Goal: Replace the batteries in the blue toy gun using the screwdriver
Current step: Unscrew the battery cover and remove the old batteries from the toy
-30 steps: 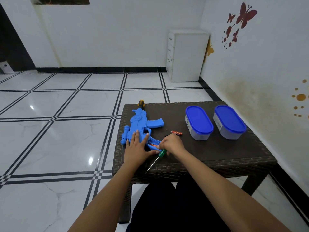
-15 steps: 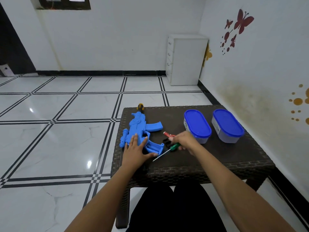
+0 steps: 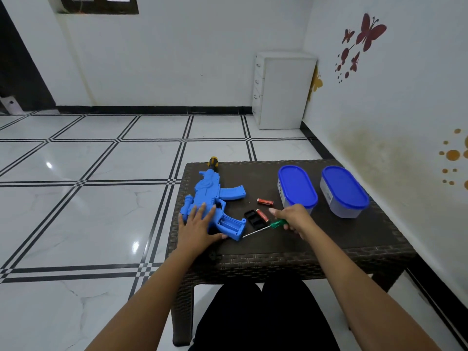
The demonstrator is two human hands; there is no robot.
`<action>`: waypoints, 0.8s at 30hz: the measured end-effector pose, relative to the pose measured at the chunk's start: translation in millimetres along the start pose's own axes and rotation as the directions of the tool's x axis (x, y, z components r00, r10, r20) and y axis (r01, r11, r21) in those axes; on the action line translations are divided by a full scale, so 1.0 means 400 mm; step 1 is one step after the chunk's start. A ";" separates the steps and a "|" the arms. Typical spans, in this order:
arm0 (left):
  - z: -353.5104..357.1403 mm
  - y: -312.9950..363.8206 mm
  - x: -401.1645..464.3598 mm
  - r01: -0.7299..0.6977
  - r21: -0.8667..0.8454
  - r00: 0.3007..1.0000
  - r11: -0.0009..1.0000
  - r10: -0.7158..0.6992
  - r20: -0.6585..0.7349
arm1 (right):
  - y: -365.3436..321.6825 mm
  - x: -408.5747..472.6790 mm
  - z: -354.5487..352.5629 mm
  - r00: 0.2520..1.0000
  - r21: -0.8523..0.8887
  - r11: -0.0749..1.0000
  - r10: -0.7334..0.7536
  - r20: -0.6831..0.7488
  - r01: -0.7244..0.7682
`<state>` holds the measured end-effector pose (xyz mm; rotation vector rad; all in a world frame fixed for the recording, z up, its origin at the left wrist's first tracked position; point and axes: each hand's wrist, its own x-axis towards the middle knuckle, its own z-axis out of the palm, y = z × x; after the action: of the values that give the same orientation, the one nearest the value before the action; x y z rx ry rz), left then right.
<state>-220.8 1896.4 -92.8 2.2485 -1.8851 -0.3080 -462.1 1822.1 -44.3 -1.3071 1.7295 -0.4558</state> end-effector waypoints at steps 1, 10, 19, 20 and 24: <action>-0.002 -0.011 -0.002 0.071 -0.067 0.997 0.995 -0.073 -0.028 | 0.007 -0.010 -0.006 1.000 0.061 0.998 -0.016 -0.002 0.016; -0.030 -0.032 -0.007 0.299 -0.555 0.943 0.777 -0.331 0.044 | 0.008 -0.083 0.004 0.981 0.356 0.926 -0.170 0.093 0.126; -0.102 0.046 -0.034 -0.051 -0.246 0.958 0.968 -0.022 -0.286 | 0.060 -0.124 0.057 0.960 0.436 0.864 -0.278 0.000 0.251; -0.106 0.053 -0.035 -0.054 -0.221 0.958 0.974 -0.012 -0.287 | 0.062 -0.125 0.060 0.962 0.447 0.858 -0.273 -0.019 0.253; -0.108 0.049 -0.023 -0.030 -0.281 0.969 0.959 -0.042 -0.245 | 0.066 -0.125 0.075 0.950 0.429 0.849 -0.295 -0.100 0.309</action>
<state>-228.7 1902.8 -45.7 1.9993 -1.5949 -0.2623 -450.6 1883.4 -57.9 -1.2368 1.3336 -0.9939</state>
